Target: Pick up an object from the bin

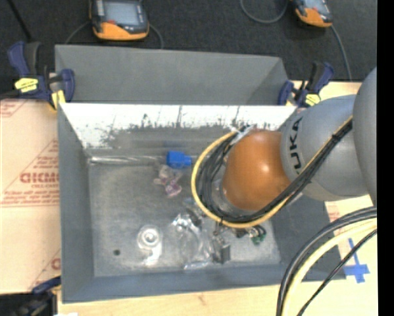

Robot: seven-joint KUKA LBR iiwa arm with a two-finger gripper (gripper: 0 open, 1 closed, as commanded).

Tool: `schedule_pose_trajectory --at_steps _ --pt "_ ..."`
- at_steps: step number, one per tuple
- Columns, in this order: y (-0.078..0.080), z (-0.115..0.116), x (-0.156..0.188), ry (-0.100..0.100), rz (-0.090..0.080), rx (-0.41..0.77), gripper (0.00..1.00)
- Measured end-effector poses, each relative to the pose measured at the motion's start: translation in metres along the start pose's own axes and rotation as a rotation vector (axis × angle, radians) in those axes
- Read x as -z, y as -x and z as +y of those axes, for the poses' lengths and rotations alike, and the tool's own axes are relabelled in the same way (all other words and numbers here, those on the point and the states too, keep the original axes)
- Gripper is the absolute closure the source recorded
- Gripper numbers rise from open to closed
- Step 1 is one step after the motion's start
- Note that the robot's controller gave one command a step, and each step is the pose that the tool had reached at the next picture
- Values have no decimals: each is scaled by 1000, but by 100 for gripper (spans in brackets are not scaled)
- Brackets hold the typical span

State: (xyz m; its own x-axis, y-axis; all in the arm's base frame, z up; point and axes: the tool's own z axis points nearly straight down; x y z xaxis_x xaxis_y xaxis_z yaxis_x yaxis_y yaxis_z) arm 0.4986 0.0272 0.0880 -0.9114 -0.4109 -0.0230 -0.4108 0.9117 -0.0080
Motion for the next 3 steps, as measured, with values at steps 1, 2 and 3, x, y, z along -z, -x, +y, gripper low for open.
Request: schedule_pose_trajectory --at_steps 1,2,3 --pt "2 9 -9 -2 -3 363 0" --pt "7 11 -4 -4 -22 366 100" --pt "-14 13 7 5 10 423 100"
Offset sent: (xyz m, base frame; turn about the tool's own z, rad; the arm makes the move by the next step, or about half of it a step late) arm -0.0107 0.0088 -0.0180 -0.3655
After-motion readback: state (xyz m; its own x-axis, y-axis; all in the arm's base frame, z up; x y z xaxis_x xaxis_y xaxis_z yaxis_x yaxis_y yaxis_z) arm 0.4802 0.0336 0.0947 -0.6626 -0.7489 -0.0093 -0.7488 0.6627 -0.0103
